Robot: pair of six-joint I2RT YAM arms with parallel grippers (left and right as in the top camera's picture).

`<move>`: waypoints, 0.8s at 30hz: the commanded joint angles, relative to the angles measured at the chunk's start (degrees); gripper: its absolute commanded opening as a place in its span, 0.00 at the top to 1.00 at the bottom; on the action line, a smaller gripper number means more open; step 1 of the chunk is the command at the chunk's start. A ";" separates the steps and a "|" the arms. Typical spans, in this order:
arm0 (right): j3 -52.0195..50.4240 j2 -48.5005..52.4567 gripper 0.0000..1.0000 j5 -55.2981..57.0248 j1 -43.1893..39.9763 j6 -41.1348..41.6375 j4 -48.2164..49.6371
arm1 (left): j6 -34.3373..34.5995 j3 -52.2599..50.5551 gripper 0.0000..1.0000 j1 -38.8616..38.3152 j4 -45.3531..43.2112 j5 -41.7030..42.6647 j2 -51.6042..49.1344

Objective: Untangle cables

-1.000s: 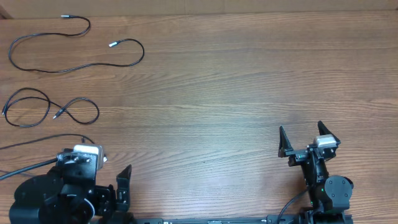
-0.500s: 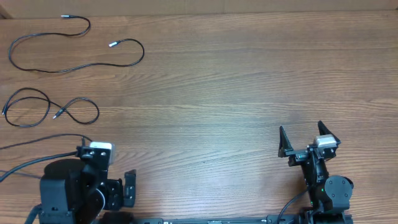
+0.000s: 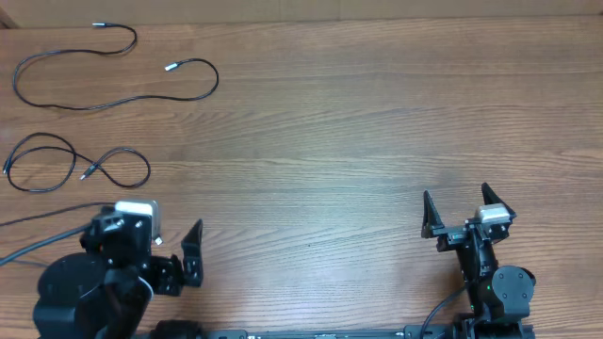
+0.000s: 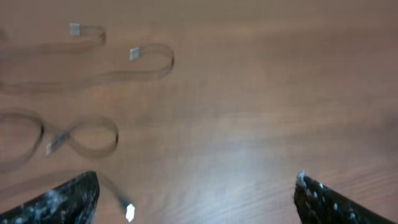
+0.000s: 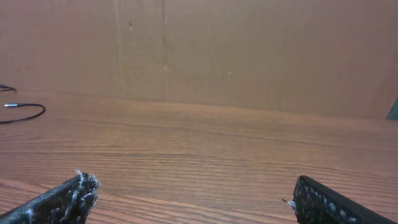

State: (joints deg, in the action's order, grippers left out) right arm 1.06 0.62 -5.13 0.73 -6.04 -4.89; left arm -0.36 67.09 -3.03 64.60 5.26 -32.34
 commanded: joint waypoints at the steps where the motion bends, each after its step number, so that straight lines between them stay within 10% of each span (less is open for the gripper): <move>1: -0.55 -0.46 0.00 0.09 -0.44 -0.24 0.28 | 0.15 -0.35 0.00 -0.48 -6.23 4.48 0.94; 24: -0.55 -0.46 0.00 0.09 -0.44 -0.24 0.28 | -2.91 -50.31 0.01 -1.16 -53.11 4.44 25.94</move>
State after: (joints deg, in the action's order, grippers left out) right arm 1.06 0.62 -5.13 0.73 -6.04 -4.75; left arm -2.13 19.94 -3.79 13.89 9.23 -8.80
